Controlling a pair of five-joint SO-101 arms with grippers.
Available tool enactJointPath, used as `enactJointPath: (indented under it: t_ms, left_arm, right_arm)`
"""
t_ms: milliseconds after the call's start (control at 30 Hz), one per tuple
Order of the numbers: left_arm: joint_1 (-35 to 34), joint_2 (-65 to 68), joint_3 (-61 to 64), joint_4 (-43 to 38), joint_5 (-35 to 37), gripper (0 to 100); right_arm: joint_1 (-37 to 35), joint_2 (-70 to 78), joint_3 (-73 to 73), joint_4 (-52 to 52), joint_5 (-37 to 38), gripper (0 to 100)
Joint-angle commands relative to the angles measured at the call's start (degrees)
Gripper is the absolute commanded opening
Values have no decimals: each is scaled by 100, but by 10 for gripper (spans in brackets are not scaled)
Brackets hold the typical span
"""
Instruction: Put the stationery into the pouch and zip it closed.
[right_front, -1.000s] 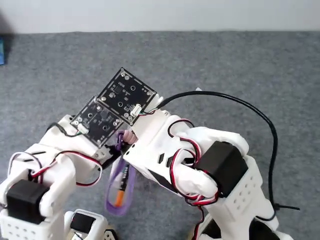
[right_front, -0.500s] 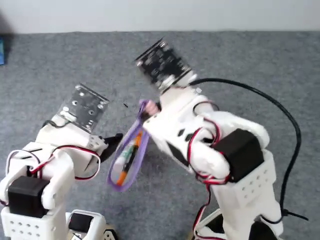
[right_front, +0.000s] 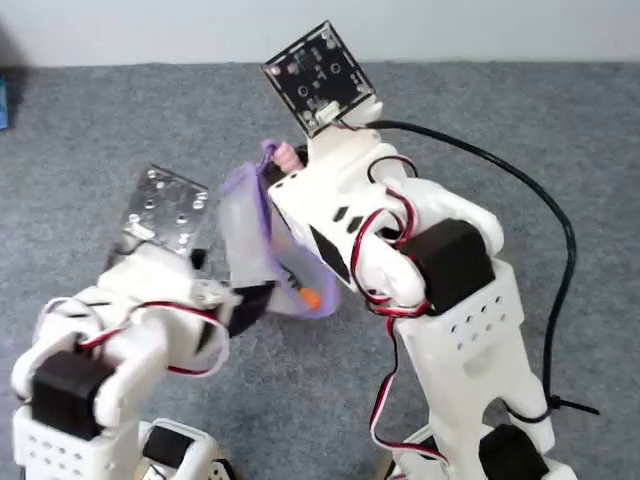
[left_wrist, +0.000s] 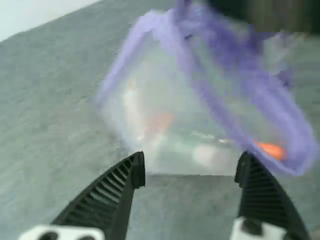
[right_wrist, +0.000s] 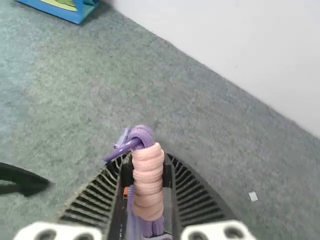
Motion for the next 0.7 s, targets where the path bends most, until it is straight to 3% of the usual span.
enactJointPath:
  t_ms: [0, 100, 433, 667]
  left_arm:
    - [659, 26, 145, -633, 633, 304]
    - [598, -18, 251, -607, 633, 304]
    - [-826, -26, -347, -281, 281, 304]
    - [-914, -26, -971, 519, -352, 304]
  right_arm:
    - [-435, -57, -53, 4, -62, 7]
    - [-673, -66, -62, 541, -105, 7]
    - [-980, -251, -35, 1552, -897, 7]
    - [-989, -242, -18, 1587, -897, 7]
